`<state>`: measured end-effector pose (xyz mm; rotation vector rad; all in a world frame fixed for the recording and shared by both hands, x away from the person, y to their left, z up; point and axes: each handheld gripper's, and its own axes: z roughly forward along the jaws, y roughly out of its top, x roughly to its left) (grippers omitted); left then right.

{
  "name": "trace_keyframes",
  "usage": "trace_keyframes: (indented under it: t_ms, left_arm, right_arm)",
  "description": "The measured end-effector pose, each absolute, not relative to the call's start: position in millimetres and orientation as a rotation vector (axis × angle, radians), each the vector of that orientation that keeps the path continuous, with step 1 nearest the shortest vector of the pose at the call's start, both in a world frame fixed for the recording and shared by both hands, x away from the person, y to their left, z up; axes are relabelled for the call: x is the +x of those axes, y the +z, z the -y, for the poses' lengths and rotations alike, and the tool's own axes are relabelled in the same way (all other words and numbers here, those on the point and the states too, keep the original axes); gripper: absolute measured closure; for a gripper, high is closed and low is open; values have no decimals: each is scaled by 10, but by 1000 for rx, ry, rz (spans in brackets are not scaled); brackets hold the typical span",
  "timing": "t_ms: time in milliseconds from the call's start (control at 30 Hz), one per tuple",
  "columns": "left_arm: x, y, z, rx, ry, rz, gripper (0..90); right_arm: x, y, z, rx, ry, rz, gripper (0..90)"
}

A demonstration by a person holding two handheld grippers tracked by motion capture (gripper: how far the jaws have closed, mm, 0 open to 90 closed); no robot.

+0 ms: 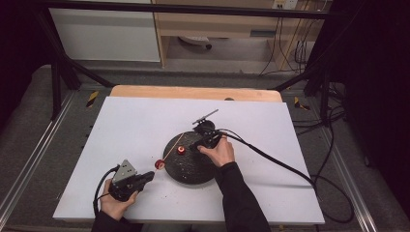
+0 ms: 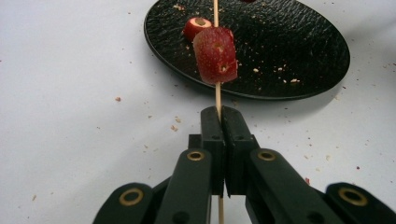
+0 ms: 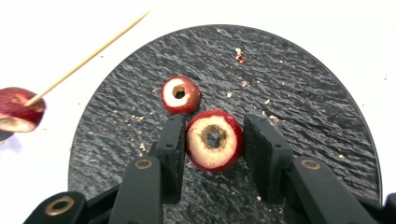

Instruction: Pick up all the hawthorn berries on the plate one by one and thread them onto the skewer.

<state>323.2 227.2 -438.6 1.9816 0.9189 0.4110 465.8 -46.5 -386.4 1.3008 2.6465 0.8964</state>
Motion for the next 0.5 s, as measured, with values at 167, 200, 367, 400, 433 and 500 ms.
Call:
trace_keyframes:
  t_ms: [167,200,367,400,433,500]
  left_arm:
    - [3227,-4386,-2261,1981,410,-916,881]
    - [3226,-4385,-2260,1981,410,-916,881]
    - [3222,-4382,-2256,1980,411,-913,881]
    - [3221,-4381,-2254,1980,411,-913,881]
    - [3219,-4382,-2252,1977,412,-914,881]
    - [3218,-4381,-2249,1980,412,-910,881]
  right_arm:
    - [4590,-3799,495,1290,924,-2635,612]
    - [4580,-3791,508,1284,932,-2634,612]
    - [4517,-3758,588,1290,987,-2612,612]
    - [4506,-3756,614,1282,990,-2612,612]
    - [4496,-3753,625,1290,1000,-2604,612]
    - [4469,-3749,664,1295,1022,-2591,612]
